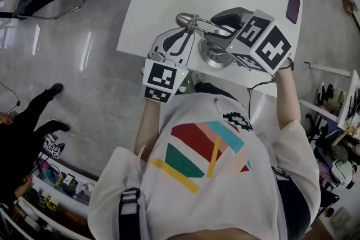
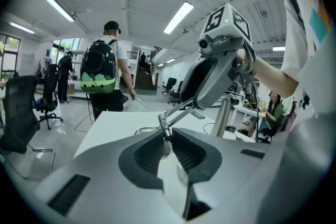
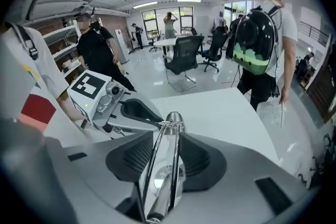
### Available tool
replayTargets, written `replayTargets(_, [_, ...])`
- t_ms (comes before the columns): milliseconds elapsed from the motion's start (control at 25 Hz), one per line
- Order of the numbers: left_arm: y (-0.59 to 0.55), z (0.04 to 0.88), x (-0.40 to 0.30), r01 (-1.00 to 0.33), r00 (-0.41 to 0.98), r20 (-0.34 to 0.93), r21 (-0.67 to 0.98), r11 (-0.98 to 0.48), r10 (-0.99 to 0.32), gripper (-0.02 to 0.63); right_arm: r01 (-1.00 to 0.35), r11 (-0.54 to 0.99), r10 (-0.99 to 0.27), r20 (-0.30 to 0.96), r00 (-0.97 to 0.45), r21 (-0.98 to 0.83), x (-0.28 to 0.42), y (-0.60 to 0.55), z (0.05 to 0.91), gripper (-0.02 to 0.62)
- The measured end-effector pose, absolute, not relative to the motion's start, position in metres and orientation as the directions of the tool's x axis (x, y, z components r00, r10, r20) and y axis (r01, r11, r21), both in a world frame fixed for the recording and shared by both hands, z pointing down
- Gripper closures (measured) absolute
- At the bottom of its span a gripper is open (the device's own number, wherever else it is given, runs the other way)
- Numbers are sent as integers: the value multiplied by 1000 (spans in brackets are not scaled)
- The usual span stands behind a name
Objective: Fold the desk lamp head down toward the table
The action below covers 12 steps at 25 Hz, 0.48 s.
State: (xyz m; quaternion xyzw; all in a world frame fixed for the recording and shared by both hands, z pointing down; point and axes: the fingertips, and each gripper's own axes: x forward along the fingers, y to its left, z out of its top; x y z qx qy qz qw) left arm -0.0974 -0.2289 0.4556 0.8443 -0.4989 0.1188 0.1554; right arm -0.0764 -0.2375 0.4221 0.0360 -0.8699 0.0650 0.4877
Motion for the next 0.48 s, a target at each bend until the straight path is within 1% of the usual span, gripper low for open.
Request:
replayTargets(80, [-228, 468, -90, -871, 490, 374, 176, -459, -787, 515, -117, 985, 58, 888, -456, -125, -74, -237, 433, 437])
replayTargets(160, [-229, 479, -83, -864, 498, 407, 160, -477, -765, 515, -107, 979, 115, 904, -413, -173, -74, -237, 444, 437])
replayTargets(320, [-228, 496, -68, -849, 510, 456, 130, -513, -730, 512, -150, 938, 226, 881, -415, -311, -70, -240, 459, 437])
replayTargets(400, [-230, 500, -66, -847, 514, 458, 138, -514, -725, 509, -169, 923, 248, 872, -422, -344, -70, -243, 463, 436])
replayTargets(480, [-232, 501, -66, -845, 520, 459, 150, -514, -720, 509, -162, 935, 232, 889, -395, -316, -70, -244, 464, 436])
